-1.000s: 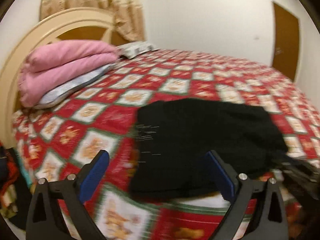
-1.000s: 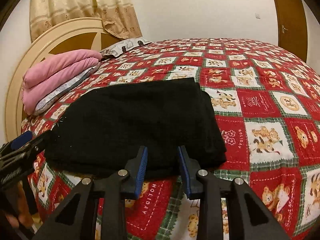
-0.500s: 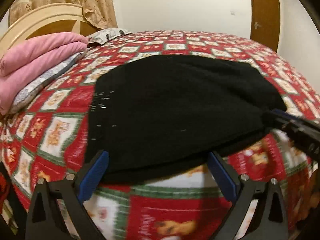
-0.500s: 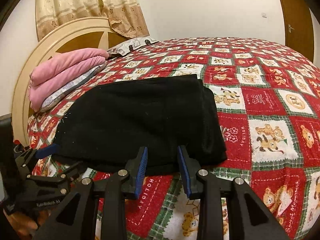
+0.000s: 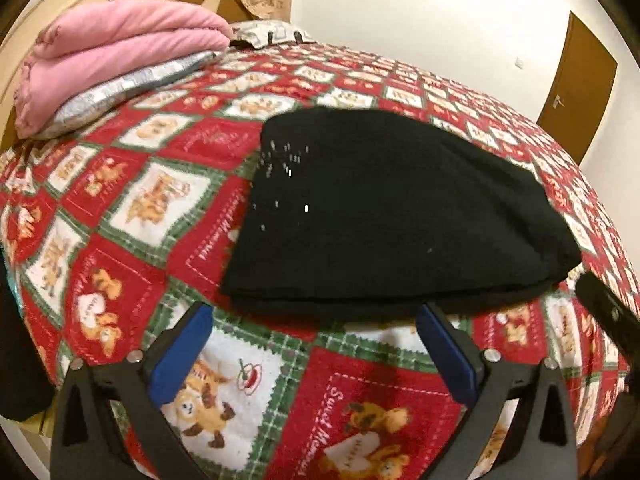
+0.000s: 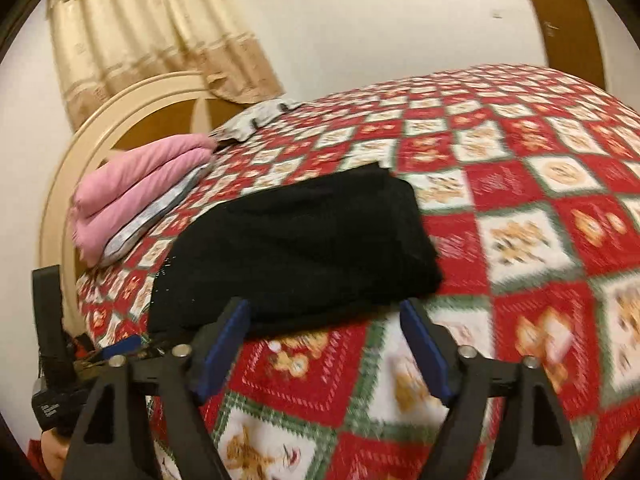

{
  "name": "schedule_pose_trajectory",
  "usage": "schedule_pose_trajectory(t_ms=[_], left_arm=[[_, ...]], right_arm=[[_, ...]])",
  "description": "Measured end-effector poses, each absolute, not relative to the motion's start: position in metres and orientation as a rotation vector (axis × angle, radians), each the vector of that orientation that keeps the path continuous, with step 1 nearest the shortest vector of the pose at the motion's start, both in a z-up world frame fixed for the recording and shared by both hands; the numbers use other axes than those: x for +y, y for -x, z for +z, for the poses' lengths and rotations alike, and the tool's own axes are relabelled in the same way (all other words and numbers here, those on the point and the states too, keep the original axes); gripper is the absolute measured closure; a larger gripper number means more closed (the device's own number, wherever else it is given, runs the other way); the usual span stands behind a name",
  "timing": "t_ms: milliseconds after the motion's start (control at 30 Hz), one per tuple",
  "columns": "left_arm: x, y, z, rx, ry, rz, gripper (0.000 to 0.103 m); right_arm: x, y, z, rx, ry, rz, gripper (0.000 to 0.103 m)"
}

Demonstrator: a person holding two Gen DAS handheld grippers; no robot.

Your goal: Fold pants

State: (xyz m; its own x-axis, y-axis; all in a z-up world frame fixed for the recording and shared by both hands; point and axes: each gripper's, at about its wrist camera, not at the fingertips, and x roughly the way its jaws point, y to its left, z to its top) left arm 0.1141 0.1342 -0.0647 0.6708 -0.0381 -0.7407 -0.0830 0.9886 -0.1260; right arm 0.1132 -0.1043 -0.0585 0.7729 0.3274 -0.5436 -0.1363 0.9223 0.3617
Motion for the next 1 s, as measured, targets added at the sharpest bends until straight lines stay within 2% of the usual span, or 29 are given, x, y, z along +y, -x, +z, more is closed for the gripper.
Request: schedule_pose_trajectory(t_ms=[233, 433, 700, 1000], left_arm=[[0.113, -0.085, -0.036, 0.728, -0.009, 0.068, 0.000], [0.104, -0.061, -0.016, 0.667, -0.037, 0.041, 0.000], [0.098, -0.029, 0.003, 0.593, -0.077, 0.079, 0.000], [0.094, -0.002, 0.032, 0.534, -0.077, 0.084, 0.000]], right_arm=[[-0.122, -0.085, -0.061, 0.718, -0.423, 0.211, 0.023], [-0.120, -0.049, -0.034, 0.608, -0.356, 0.156, 0.023], [-0.105, 0.005, 0.012, 0.373, -0.205, 0.092, 0.020], [-0.107, 0.038, 0.036, 0.297, -0.209, 0.086, 0.017]])
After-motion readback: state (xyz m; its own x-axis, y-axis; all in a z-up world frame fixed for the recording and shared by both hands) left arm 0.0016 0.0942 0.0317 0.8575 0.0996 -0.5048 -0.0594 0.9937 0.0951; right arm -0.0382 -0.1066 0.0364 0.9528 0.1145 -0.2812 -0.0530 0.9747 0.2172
